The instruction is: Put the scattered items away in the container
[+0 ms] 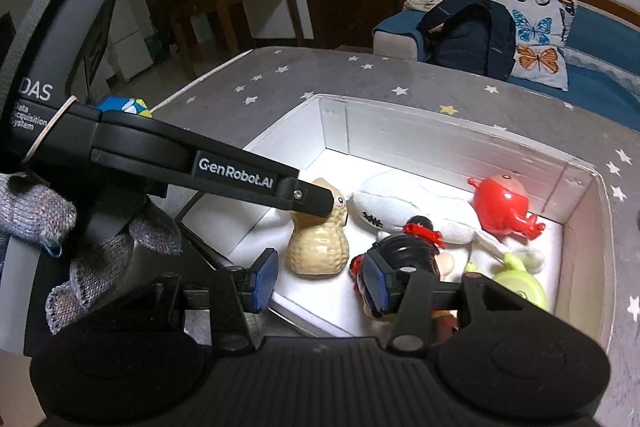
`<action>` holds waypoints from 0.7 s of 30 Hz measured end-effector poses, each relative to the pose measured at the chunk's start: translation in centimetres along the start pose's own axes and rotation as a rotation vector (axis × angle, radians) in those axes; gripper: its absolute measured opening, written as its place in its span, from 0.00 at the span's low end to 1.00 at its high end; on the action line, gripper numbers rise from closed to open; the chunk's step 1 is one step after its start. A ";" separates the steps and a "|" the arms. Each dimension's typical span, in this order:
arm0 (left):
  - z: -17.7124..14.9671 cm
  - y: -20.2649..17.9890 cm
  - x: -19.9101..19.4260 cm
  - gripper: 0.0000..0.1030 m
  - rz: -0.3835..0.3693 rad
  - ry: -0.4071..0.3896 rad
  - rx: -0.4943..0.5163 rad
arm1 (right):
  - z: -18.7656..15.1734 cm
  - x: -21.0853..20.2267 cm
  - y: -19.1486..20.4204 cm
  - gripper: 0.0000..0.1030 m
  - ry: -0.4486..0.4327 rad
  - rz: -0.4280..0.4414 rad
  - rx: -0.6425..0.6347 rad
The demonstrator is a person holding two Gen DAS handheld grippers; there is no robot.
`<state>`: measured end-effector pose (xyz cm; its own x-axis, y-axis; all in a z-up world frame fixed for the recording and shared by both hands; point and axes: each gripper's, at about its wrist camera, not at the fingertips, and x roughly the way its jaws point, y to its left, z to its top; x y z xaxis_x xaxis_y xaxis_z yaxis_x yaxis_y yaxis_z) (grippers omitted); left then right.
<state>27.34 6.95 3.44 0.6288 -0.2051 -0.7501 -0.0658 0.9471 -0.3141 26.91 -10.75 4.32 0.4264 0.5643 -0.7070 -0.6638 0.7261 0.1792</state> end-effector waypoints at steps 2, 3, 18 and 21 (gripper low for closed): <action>-0.1 0.0 -0.3 0.37 -0.005 -0.006 -0.004 | -0.2 -0.5 0.0 0.47 -0.013 0.001 0.006; -0.1 0.0 -0.4 0.37 -0.007 -0.010 -0.005 | -0.4 -0.8 0.0 0.47 -0.022 0.001 0.008; -3.7 -1.9 -5.4 0.37 -0.030 -0.124 0.030 | -3.5 -4.9 1.4 0.53 -0.138 -0.035 0.034; -5.1 -2.5 -6.4 0.37 -0.014 -0.140 0.059 | -4.5 -5.7 1.7 0.57 -0.155 -0.058 0.035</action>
<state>19.53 4.64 6.02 0.7316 -0.1858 -0.6559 -0.0131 0.9581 -0.2860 20.58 -14.52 5.54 0.5547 0.5731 -0.6032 -0.6147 0.7708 0.1671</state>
